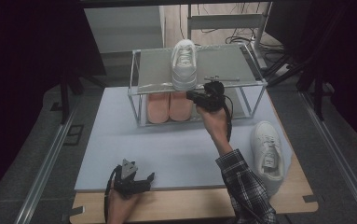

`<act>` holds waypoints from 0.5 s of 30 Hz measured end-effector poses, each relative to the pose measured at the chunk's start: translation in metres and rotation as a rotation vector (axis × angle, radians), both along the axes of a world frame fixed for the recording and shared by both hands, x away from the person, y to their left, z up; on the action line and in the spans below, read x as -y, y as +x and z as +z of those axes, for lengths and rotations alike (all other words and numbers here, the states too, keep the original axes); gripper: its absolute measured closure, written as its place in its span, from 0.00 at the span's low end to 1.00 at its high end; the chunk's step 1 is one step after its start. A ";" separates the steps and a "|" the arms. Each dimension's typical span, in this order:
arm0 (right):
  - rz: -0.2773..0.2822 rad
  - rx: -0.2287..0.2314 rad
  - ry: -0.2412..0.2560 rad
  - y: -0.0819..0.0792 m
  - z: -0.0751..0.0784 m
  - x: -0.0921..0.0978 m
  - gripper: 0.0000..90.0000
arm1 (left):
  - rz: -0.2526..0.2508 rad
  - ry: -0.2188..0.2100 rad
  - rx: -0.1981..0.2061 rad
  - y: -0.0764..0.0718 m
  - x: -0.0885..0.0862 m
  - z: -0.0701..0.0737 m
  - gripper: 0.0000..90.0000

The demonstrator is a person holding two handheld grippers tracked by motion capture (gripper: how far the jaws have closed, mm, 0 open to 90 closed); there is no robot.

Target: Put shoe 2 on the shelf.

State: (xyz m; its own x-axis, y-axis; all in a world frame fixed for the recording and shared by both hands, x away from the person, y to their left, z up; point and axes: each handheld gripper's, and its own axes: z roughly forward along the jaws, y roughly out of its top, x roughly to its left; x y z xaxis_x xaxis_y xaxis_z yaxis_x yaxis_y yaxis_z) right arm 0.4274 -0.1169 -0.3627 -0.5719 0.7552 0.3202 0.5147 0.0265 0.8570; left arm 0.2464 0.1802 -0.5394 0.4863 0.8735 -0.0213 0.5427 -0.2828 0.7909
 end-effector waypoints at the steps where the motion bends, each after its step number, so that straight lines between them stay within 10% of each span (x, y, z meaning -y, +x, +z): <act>1: 0.002 -0.001 -0.003 -0.001 -0.001 0.002 0.91 | 0.000 0.000 0.000 0.000 0.000 0.000 0.12; 15: -0.023 -0.007 -0.048 -0.018 -0.005 0.043 0.71 | 0.000 0.003 -0.003 0.000 0.000 0.000 0.12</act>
State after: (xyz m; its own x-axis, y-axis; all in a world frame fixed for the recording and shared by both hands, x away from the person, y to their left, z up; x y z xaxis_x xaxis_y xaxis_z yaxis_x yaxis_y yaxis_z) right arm 0.4093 -0.1604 -0.3675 -0.5519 0.7830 0.2869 0.5218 0.0559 0.8513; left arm 0.2462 0.1804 -0.5393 0.4864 0.8735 -0.0206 0.5451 -0.2849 0.7885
